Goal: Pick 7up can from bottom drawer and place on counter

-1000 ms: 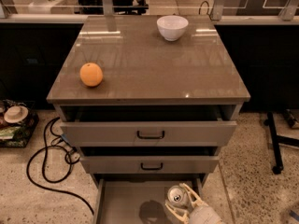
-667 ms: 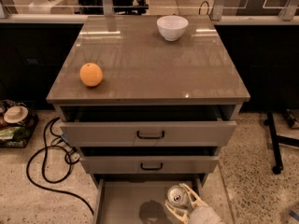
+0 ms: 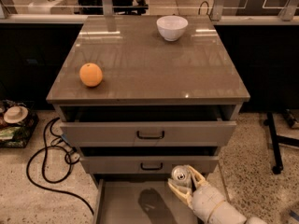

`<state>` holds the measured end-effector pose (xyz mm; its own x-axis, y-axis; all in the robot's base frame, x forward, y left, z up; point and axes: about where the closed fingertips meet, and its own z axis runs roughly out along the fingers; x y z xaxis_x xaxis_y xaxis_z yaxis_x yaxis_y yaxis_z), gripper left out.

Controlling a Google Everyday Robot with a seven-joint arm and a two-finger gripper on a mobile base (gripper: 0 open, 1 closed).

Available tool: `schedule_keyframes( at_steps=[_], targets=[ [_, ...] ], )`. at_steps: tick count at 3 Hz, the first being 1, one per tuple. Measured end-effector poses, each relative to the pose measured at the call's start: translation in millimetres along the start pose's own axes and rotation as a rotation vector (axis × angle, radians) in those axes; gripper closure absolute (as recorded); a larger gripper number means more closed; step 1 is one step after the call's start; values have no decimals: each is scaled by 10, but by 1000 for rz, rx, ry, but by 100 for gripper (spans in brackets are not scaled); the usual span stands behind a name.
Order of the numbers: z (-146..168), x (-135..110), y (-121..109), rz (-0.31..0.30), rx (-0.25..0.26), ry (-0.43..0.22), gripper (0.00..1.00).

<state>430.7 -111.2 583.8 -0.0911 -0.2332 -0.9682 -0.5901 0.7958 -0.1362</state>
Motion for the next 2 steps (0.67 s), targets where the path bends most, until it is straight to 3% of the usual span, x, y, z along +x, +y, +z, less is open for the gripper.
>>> schedule_keyframes(
  at_steps=[2],
  targets=[
    [-344,-801,-439,-18,163,34,100]
  ],
)
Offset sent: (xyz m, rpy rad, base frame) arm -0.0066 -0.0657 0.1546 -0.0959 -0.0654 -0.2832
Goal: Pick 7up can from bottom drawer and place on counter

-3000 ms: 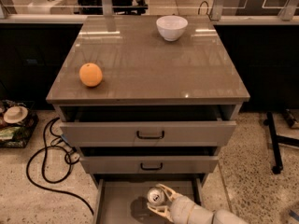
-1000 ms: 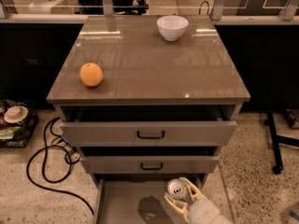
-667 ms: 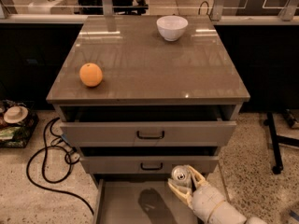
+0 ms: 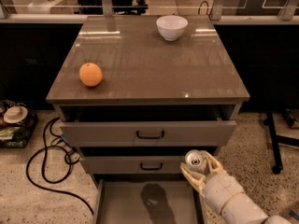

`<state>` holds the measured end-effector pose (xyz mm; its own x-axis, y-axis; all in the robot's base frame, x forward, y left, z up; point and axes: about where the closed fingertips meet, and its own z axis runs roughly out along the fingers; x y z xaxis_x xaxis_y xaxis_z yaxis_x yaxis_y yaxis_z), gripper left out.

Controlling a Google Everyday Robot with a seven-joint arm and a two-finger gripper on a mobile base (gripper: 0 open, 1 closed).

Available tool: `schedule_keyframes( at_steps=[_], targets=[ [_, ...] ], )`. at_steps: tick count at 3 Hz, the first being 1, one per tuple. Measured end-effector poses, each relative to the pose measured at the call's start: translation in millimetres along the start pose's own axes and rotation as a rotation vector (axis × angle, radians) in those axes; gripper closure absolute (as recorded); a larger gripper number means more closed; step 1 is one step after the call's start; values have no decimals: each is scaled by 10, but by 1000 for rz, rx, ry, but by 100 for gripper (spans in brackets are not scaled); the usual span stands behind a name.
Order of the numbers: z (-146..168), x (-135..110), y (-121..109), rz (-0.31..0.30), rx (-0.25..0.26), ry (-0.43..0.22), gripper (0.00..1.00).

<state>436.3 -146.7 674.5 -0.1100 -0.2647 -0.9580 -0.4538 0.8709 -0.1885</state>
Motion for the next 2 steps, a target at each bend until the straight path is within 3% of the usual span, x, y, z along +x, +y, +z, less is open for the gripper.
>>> schedule_keyframes(
  at_steps=[2],
  targets=[
    [-404,-707,-369,-24,119,-66,100]
  ],
)
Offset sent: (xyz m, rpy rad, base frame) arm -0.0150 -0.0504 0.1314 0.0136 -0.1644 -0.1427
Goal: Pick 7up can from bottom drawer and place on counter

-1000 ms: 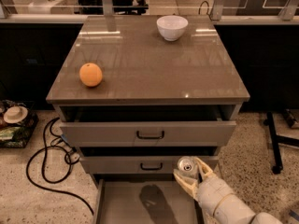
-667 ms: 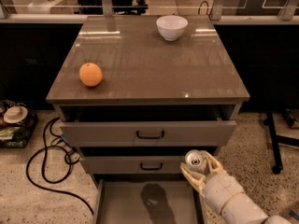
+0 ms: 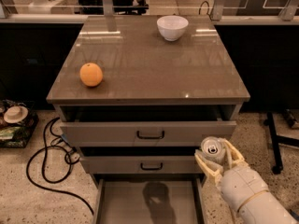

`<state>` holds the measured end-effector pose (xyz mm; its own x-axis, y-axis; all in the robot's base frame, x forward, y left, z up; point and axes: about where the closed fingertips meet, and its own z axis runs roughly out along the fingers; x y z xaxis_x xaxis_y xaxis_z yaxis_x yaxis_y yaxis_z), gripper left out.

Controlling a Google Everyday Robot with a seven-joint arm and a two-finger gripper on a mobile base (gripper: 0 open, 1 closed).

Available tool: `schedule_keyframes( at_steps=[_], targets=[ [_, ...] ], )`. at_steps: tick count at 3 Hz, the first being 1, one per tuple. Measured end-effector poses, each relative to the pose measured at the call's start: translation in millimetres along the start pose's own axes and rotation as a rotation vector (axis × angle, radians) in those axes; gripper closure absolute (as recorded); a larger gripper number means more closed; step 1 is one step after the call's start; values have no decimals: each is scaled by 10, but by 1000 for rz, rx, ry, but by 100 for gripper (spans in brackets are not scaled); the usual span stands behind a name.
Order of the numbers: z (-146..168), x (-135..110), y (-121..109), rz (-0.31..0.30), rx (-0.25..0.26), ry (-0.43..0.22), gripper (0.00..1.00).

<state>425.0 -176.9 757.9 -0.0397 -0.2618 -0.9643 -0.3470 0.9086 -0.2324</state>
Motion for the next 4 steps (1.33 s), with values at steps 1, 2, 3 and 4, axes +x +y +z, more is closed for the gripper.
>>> schedule_keyframes(
  at_steps=[1,2,3,4],
  targets=[
    [-8,-7,-9,-1,3,-1,100],
    [26,-8,-10,41,-3,5,100],
    [77,-164,-199,159,-3,16,100],
    [98,-551,-495,218,45,44,100]
  ],
)
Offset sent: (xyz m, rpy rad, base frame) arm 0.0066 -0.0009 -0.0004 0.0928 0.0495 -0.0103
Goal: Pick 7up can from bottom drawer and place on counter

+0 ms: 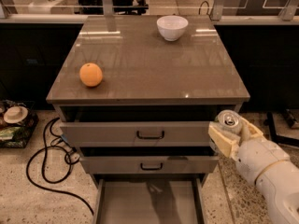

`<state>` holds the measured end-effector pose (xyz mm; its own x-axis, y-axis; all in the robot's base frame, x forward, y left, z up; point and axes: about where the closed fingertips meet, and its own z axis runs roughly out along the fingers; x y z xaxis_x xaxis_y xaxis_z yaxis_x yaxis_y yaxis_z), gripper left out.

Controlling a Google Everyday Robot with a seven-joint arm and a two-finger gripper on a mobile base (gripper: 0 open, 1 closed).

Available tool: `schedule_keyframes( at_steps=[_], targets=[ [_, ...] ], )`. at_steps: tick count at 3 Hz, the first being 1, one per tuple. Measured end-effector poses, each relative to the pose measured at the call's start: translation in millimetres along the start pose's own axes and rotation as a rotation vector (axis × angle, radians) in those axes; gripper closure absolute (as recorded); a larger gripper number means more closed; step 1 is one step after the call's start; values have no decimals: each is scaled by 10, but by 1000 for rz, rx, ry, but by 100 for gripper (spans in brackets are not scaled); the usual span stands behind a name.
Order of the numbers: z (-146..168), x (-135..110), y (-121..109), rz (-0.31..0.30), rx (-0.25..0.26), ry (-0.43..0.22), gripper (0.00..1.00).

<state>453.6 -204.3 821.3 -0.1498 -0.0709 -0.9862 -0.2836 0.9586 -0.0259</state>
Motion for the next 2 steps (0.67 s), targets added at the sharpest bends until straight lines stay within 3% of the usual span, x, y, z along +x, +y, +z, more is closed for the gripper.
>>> schedule_keyframes(
  at_steps=[2],
  targets=[
    [86,-764,-368,10,85,-6,100]
  ],
)
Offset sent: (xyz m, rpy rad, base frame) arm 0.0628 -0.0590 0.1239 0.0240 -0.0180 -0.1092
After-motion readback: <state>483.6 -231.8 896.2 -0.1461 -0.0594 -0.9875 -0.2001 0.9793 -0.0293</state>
